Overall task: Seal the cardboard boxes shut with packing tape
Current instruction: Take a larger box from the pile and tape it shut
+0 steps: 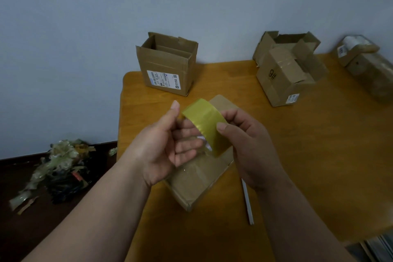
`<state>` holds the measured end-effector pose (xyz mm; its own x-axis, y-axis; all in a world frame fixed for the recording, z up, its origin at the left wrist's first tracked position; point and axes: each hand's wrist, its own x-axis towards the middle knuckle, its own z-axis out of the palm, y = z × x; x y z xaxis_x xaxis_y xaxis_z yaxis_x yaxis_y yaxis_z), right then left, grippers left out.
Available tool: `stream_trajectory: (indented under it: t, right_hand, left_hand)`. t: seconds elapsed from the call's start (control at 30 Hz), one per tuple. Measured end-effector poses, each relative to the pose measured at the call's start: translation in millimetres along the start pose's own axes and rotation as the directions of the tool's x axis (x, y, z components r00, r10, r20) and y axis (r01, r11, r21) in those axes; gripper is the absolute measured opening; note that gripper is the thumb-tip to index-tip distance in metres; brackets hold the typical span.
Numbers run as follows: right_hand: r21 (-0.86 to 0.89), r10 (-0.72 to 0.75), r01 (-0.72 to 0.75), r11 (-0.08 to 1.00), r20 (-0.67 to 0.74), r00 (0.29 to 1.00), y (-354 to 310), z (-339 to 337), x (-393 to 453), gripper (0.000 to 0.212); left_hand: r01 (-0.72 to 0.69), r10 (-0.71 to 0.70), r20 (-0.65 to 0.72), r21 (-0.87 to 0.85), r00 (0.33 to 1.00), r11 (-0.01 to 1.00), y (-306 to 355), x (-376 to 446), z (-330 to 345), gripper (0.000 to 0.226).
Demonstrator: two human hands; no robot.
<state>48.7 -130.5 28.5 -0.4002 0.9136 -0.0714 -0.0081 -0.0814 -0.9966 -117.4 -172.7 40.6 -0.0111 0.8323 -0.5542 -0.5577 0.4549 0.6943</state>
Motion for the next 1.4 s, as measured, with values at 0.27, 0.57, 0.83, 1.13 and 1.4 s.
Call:
stream_trajectory:
  t: [0.27,0.57,0.83,1.13,1.4]
  right_hand:
    - [-0.049,-0.014,0.013,0.999,-0.034,0.999,0.6,5.7,-5.3,0.016]
    - [-0.061,-0.054,0.046,0.997,-0.14,0.989,1.3,12.2,-9.6,0.022]
    - [-0.077,-0.07,0.056,0.995,-0.192,0.979,-1.2,12.5,-9.9,0.036]
    - [-0.029,-0.024,0.023,0.999,-0.028,0.999,-1.1,-10.5,-12.8,0.026]
    - [-0.355,-0.237,0.237,0.904,0.045,0.97,-5.4,-11.9,-14.4,0.025]
  left_hand:
    - [-0.356,0.342,0.099,0.281,0.934,0.891,-13.2,-10.6,6.2,0.065]
    - [-0.415,0.394,0.133,0.245,0.909,0.876,-17.8,-18.2,11.5,0.067]
    - [-0.428,0.403,0.147,0.256,0.903,0.867,-20.5,-20.4,19.6,0.066]
    - [-0.323,0.525,-0.041,0.747,0.85,0.582,-12.5,-15.6,19.2,0.057]
    - [-0.299,0.657,0.112,0.937,0.746,0.18,-2.7,-14.2,30.9,0.033]
